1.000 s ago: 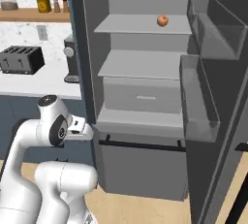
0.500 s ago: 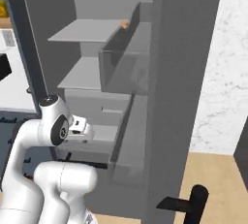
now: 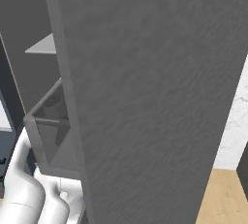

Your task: Place one onion and one chicken drumstick in each tupperware on the nearby counter, to pack two identical lunches.

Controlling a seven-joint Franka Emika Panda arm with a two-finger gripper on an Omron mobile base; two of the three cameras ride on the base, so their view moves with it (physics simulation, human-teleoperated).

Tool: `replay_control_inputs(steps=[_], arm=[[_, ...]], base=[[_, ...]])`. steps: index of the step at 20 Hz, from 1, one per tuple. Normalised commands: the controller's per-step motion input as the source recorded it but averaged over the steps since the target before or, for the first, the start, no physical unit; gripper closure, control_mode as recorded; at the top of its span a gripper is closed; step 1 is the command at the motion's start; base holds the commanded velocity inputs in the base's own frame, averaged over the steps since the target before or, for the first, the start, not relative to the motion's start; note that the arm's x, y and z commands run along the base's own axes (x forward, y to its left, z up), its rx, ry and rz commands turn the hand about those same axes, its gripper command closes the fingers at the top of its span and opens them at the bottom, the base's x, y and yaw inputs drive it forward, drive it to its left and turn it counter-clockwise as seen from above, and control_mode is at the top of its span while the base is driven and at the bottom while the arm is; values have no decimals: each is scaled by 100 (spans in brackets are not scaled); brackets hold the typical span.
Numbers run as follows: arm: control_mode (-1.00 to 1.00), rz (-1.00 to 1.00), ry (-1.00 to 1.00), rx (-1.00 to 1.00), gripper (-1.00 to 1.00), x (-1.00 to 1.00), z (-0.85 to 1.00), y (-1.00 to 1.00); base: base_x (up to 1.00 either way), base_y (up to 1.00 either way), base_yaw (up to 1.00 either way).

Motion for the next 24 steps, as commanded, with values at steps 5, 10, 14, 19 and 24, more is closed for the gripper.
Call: replay_control_inputs(steps=[5, 10, 14, 19, 24], arm=[[-100, 0, -17, 1, -100, -4, 37, -6], [-100, 0, -21, 13, -100, 0, 98, -19], [-100, -4, -14, 14, -100, 17, 88, -28], [-100, -21, -8, 12, -100, 32, 89, -3], [-100, -18, 0, 7, -100, 29, 100, 0]], base=[[0, 0, 0], [0, 0, 0], [0, 0, 0], [0, 0, 0], [0, 0, 0]])
